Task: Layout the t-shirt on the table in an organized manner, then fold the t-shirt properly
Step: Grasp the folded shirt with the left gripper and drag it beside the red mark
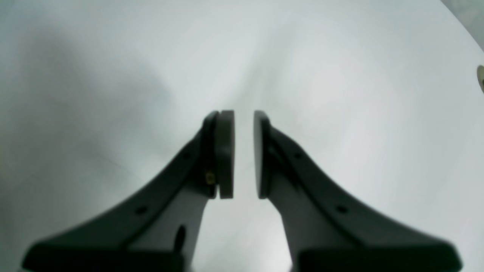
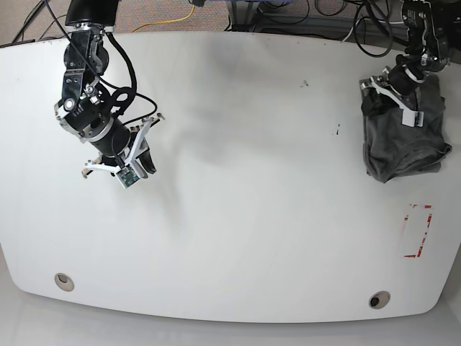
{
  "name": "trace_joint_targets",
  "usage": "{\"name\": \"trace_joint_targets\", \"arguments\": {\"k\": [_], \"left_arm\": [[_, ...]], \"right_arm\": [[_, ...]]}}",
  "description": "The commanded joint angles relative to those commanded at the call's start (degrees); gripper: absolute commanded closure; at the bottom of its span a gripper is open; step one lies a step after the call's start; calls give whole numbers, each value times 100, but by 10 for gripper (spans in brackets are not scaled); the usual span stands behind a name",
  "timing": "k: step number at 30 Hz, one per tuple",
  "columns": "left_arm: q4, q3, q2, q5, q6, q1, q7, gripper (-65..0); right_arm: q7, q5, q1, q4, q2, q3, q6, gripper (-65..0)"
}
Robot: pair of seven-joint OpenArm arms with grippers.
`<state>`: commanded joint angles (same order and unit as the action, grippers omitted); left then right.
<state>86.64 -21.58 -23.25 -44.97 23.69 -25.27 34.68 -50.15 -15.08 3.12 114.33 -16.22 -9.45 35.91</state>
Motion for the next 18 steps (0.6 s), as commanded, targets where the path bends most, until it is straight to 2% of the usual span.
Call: {"name": "trace_joint_targets", "arguments": {"k": [4, 9, 13, 15, 16, 18], "left_arm": [[9, -519, -35, 0, 9, -158, 0, -114], [26, -651, -246, -18, 114, -246, 0, -114], [255, -905, -246, -26, 695, -255, 18, -114], [501, -1090, -220, -26, 826, -264, 211, -114], [712, -1248, -211, -26, 879, -237, 457, -114], [1116, -1530, -176, -26, 888, -202, 809, -114]], "right_arm": [[0, 0, 0, 0, 9, 0, 0, -81], [0, 0, 0, 0, 9, 0, 0, -81], [0, 0, 0, 0, 9, 0, 0, -81], [0, 0, 0, 0, 9, 0, 0, -81], [0, 0, 0, 0, 9, 0, 0, -81], [0, 0, 0, 0, 9, 0, 0, -81]]}}
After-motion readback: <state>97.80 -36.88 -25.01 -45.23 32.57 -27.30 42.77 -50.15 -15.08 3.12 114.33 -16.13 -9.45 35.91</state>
